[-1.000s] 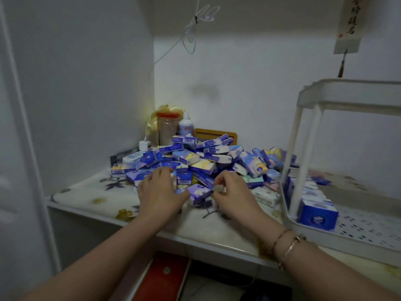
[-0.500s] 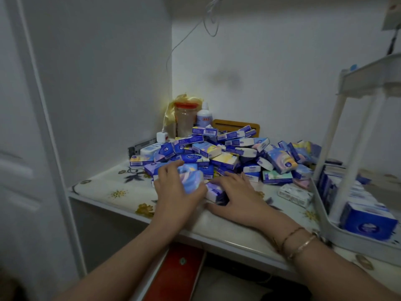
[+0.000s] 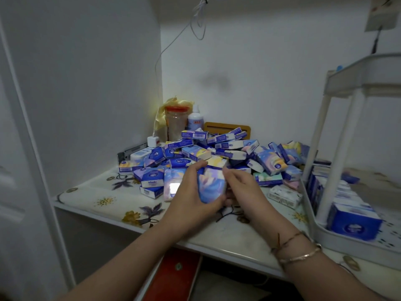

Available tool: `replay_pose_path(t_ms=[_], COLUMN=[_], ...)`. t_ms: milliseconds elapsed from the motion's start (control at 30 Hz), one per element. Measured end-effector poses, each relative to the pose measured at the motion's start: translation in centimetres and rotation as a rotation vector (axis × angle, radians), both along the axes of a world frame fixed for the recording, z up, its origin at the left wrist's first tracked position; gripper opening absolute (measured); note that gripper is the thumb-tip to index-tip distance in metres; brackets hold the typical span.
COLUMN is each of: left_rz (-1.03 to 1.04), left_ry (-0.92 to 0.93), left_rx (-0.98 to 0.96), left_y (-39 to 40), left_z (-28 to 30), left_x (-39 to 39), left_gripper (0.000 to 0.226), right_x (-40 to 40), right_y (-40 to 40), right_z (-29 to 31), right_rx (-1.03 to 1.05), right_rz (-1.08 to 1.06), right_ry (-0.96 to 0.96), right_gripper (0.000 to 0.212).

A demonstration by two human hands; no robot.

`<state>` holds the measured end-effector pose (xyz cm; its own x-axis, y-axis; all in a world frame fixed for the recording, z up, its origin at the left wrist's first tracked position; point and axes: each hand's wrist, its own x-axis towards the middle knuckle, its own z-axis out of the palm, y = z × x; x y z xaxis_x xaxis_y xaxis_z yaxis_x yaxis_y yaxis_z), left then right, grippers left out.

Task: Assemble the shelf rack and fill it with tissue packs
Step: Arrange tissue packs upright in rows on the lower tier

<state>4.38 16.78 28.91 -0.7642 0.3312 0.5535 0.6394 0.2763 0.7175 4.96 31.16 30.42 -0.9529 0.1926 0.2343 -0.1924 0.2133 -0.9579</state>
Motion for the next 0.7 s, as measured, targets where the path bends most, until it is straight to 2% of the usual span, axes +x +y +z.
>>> replay_pose_path(t_ms=[133,233,300,367,433,500,600,667,700], left_rz=[-0.184,-0.283,-0.306,-0.278,-0.207,-0.046,0.289,0.458,0.511], left_ry=[-0.007,-0.002,0.049,0.149,0.183,0.206,0.187,0.088,0.02], left_rx=[-0.138,-0.242,-0.315,-0.343,-0.314,-0.283,-0.157,-0.113,-0.155], left_y=[-0.2,-0.8,-1.1,-1.1,-1.4,-1.9,-3.0,-3.4,-3.4], left_z=[0.9,2.1,2.6,2.7,2.5,2.1,1.0,0.4,0.2], left_x=[-0.5,-1.4,-1.6,-1.6,-1.9,-2.3,-3.5,-4.3,-4.6], left_gripper=[0.098,0.117,0.12,0.119,0.12,0.12,0.094,0.079,0.078], right_x=[-0.2,0.1,0.2,0.1,-0.2,-0.5,-0.9,-1.1,-1.2], right_y=[0.1,0.2,0.4,0.5,0.6,0.9,1.3,1.3,1.3], right_z=[0.6,0.6,0.0,-0.5,-0.4,-0.3,-0.5,-0.7,-0.8], right_rx=[-0.021,-0.12,-0.003,0.016,-0.102,-0.2,-0.208,-0.183,-0.179], right_rz=[0.031,0.156,0.198,0.165,0.101,0.033,-0.032,-0.038,-0.036], right_ry=[-0.116,-0.179,-0.138,-0.114,-0.1,-0.075,-0.051,-0.022,-0.011], right_gripper=[0.042,0.024,0.012,0.023,0.03,0.021,0.03,0.022,0.018])
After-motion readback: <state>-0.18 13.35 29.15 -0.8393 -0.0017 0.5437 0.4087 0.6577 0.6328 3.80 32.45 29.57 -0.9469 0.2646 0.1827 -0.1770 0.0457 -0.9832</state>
